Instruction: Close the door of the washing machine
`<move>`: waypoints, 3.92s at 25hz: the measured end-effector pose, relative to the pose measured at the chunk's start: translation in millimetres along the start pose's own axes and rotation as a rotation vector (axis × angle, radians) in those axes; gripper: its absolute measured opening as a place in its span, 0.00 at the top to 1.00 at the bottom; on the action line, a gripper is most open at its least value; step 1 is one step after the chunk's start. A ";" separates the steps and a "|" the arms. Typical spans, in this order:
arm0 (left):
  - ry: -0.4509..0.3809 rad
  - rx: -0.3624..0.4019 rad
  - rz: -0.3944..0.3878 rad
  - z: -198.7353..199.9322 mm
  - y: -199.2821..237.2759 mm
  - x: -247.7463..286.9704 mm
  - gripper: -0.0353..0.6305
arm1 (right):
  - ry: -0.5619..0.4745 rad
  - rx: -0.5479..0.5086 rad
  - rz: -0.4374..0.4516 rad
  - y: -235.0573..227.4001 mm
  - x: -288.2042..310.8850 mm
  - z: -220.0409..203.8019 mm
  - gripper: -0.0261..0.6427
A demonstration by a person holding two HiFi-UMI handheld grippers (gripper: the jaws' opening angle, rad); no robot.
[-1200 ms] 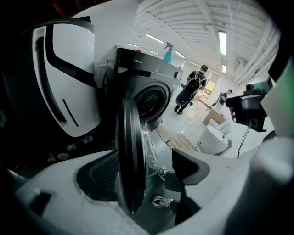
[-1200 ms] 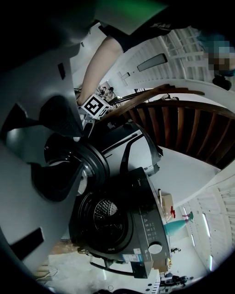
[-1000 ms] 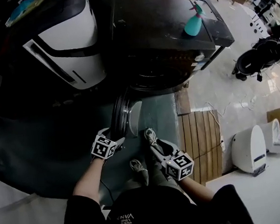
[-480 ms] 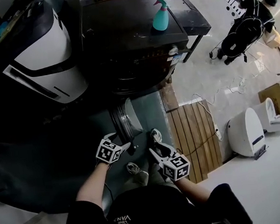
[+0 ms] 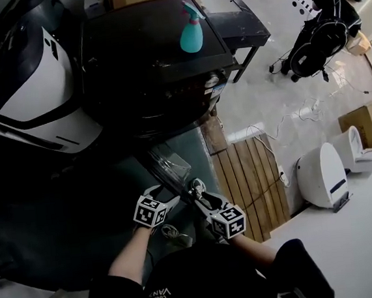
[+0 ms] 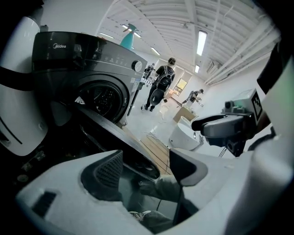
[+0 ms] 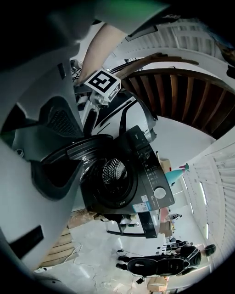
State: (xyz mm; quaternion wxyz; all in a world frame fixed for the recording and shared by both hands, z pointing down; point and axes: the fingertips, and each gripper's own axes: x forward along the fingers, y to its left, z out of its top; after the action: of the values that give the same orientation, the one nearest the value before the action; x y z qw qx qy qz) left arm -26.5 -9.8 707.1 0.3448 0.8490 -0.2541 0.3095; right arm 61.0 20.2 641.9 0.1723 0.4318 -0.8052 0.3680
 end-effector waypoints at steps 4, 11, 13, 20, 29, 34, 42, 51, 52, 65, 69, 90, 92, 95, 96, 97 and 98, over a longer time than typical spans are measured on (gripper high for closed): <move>-0.013 0.002 -0.024 29.6 -4.3 25.4 0.49 | 0.012 0.013 -0.010 -29.5 9.7 13.9 0.74; -0.031 0.026 -0.002 80.4 7.1 61.0 0.57 | 0.007 0.043 -0.011 -76.8 32.4 38.2 0.75; -0.033 0.030 0.007 93.0 11.2 68.9 0.60 | 0.008 0.050 -0.012 -90.0 38.2 45.1 0.75; -0.052 0.010 0.049 134.0 25.1 93.5 0.67 | 0.016 0.095 -0.054 -146.6 64.4 64.4 0.79; -0.081 -0.053 0.196 169.1 58.5 110.4 0.91 | 0.024 0.131 -0.092 -184.3 105.4 88.3 0.92; -0.098 -0.078 0.202 183.6 66.9 116.9 0.93 | 0.012 0.162 -0.113 -200.0 125.2 102.6 0.96; -0.176 -0.140 0.252 207.9 83.7 116.5 0.93 | -0.072 0.233 -0.148 -220.2 140.7 131.1 0.96; -0.272 -0.240 0.394 212.1 127.7 76.0 0.93 | -0.128 0.247 -0.181 -242.7 161.2 167.6 0.96; -0.283 -0.262 0.407 212.1 132.8 72.5 0.93 | -0.130 0.241 -0.181 -245.9 164.4 170.0 0.96; -0.365 -0.411 0.479 217.5 183.8 58.7 0.93 | -0.170 0.260 -0.190 -265.9 197.5 210.6 0.96; -0.373 -0.420 0.485 220.4 192.4 59.0 0.93 | -0.186 0.274 -0.179 -266.4 199.0 213.0 0.96; -0.382 -0.424 0.456 229.3 204.8 69.7 0.94 | -0.192 0.194 -0.241 -265.8 204.4 231.2 0.97; -0.386 -0.423 0.453 229.5 204.9 69.9 0.94 | -0.192 0.162 -0.232 -265.5 204.3 232.0 0.97; -0.374 -0.409 0.454 229.2 205.0 70.5 0.94 | -0.189 0.143 -0.225 -266.3 204.5 230.9 0.97; -0.369 -0.407 0.456 227.9 205.0 70.2 0.94 | -0.183 0.144 -0.221 -266.5 204.7 229.3 0.97; -0.365 -0.404 0.457 226.9 205.2 69.4 0.94 | -0.175 0.144 -0.219 -266.7 204.8 227.9 0.97; -0.364 -0.401 0.457 226.7 205.0 68.2 0.94 | -0.164 0.138 -0.218 -266.8 204.6 227.2 0.97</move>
State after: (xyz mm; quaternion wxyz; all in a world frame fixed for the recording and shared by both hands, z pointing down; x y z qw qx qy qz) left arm -33.0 -322.9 713.3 0.3754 0.7270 -0.5503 0.1662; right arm 173.4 -359.6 729.9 0.1147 0.5560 -0.7378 0.3652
